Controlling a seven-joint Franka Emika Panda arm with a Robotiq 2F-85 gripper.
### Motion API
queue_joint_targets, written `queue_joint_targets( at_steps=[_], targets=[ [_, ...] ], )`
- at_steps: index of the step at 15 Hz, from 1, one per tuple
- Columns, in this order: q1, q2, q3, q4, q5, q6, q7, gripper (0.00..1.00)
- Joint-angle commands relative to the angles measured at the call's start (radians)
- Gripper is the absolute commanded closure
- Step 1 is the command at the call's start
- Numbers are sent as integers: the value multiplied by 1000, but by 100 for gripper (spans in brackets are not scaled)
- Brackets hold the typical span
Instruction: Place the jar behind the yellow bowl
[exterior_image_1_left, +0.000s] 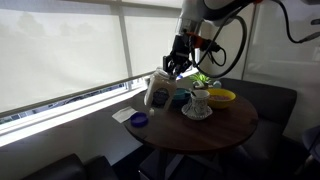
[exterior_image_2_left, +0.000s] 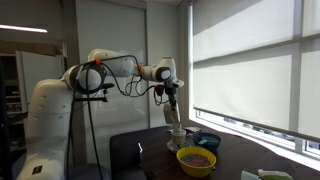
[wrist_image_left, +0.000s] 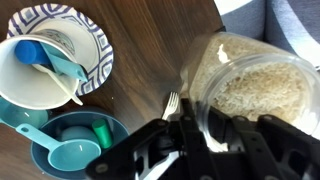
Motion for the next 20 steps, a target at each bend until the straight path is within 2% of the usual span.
queue_joint_targets(
  at_steps=[1,6,14,20],
  targets=[
    [10,12,-28,19,-16,55,59,95],
    [-20,46,-101,82,-53,104,186,94],
    [-111,44,-224,173,-115,98,334,95],
    [-177,87,-338,175,-221,92,478,96]
  ],
)
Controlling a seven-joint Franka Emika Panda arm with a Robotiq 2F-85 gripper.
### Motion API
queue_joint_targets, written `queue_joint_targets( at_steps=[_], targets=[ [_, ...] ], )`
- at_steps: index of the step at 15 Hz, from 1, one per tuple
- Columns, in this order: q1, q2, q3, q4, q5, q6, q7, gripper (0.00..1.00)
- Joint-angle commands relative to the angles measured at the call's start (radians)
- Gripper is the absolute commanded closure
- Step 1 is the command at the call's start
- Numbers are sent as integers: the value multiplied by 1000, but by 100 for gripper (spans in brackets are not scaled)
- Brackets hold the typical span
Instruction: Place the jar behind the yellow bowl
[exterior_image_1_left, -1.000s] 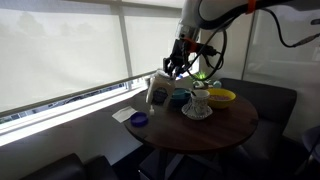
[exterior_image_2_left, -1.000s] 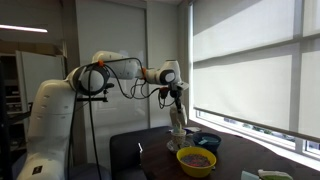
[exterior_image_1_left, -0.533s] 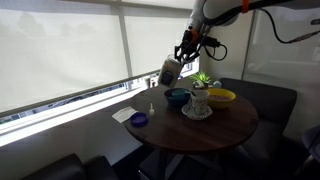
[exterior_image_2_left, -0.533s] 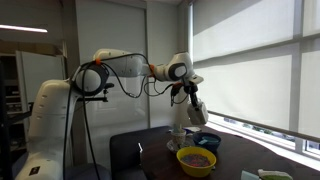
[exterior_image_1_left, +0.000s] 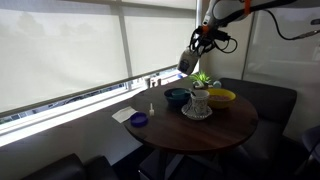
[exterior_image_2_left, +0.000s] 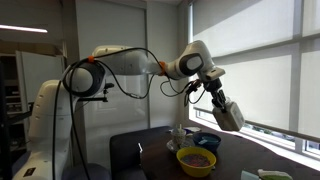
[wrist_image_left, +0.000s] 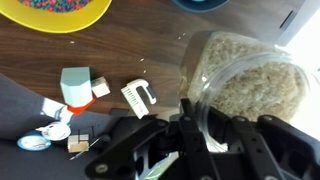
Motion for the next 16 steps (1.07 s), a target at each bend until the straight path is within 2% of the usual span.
queue_joint_targets(
  at_steps=[1,3,5,10,16],
  targets=[
    [-15,46,-60,47,-82,-3,141,96],
    [-33,89,-76,68,-113,-38,223,96],
    [-44,128,-78,86,-96,-71,257,95],
    [-63,207,-51,172,-25,-162,232,96],
    [-81,282,-17,311,77,-334,188,96]
  ],
)
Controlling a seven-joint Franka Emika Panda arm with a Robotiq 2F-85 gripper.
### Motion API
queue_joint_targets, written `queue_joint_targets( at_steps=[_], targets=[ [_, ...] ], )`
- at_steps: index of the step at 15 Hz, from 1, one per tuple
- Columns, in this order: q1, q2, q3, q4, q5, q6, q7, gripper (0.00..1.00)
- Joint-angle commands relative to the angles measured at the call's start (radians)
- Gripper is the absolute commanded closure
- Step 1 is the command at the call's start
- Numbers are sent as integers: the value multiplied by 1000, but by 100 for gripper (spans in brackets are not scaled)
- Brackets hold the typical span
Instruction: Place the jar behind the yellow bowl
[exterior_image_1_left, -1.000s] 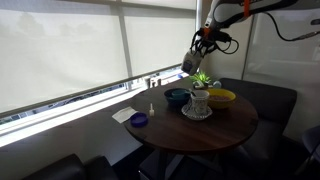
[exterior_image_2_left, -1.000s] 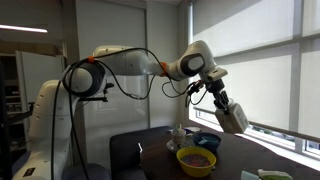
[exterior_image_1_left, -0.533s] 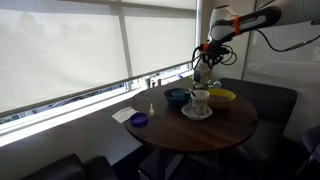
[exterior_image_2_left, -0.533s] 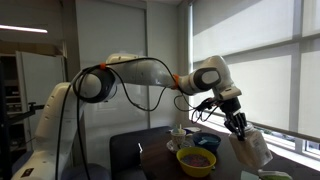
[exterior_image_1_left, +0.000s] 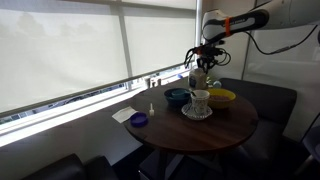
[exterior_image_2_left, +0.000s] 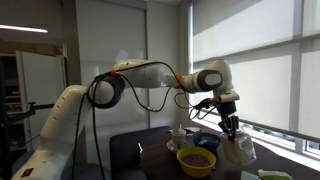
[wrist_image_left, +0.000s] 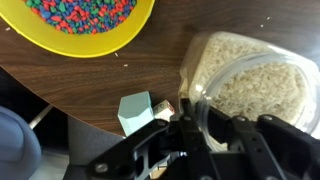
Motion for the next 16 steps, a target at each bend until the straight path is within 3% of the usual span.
queue_joint_targets(
  at_steps=[1,7,16],
  targets=[
    [-34,55,28,152,76,-113,-22,97],
    [-43,118,21,223,93,-150,-15,97],
    [-74,159,45,281,207,-185,-19,98]
  ],
)
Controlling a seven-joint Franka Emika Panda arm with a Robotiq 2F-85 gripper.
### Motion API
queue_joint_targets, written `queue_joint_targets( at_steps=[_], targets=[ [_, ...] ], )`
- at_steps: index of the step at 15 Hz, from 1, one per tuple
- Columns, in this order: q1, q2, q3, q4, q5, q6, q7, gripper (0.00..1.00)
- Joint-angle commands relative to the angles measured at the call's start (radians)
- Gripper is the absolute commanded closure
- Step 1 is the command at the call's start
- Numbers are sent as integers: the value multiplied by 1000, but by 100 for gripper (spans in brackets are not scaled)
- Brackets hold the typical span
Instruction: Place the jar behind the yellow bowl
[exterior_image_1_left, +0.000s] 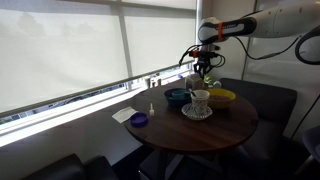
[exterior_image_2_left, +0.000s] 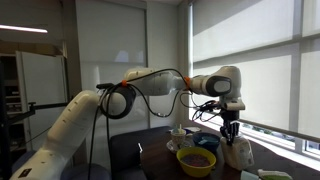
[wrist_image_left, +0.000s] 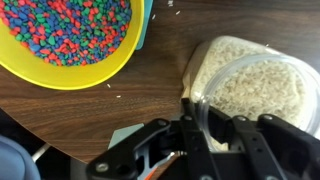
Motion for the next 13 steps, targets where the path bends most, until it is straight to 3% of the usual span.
queue_joint_targets(
  at_steps=[1,3,7,11,12,13],
  targets=[
    [-22,5,26,96,64,-71,2,64],
    [-20,2,27,111,80,-89,4,57],
    [-7,-17,26,168,81,-84,-1,29],
    [68,-118,34,179,9,-63,-87,2],
    [91,-143,38,180,-1,-64,-112,0],
    [54,-84,27,195,34,-61,-77,13]
  ],
)
